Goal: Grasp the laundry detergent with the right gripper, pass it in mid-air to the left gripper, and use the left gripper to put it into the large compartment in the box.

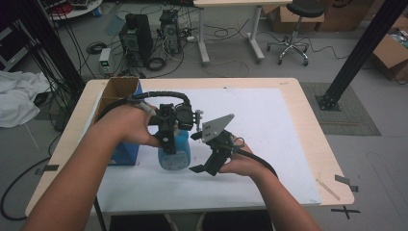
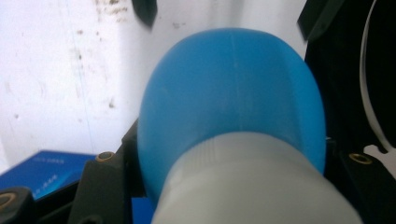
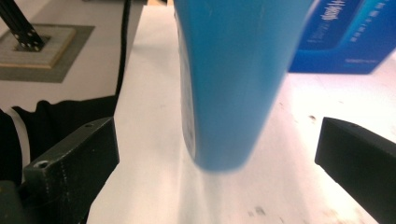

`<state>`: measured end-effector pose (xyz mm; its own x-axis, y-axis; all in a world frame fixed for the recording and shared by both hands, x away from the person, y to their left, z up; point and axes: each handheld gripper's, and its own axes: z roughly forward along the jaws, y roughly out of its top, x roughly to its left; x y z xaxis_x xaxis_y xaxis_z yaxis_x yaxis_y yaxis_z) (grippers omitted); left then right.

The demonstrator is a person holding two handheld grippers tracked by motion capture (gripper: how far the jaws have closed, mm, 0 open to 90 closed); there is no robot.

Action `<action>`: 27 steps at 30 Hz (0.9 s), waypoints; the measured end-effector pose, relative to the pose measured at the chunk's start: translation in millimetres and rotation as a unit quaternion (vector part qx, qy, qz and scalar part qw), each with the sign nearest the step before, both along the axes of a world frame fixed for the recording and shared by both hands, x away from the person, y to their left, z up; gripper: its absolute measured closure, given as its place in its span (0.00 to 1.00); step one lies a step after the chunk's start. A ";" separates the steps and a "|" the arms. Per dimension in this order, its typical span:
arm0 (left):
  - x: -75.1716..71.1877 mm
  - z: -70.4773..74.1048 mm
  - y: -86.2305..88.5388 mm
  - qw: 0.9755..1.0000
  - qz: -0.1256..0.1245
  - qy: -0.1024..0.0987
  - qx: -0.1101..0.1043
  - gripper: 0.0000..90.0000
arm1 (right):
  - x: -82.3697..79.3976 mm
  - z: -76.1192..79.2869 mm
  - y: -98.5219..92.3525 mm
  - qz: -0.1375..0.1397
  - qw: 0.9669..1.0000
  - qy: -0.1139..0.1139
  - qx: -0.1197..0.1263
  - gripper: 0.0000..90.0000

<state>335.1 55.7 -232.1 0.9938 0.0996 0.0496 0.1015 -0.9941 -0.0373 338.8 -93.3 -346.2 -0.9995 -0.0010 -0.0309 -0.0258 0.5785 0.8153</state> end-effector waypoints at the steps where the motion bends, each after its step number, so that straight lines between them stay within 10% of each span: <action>1: 1.2 2.7 0.3 1.000 0.007 0.002 0.002 0.44 | 0.3 3.1 -2.9 -0.002 1.000 -0.002 -0.005 0.00; 10: 12.9 33.6 5.0 0.995 0.104 -0.002 0.005 0.44 | 4.3 34.7 -26.3 -0.008 0.997 -0.024 -0.077 0.00; 20: 24.1 74.1 19.0 0.980 0.199 -0.002 -0.006 0.44 | 14.2 50.5 -48.3 -0.019 0.988 -0.018 -0.154 0.00; 27: 28.4 100.8 38.9 0.964 0.265 -0.007 -0.006 0.44 | 22.2 61.6 -59.7 -0.018 0.972 -0.013 -0.233 0.00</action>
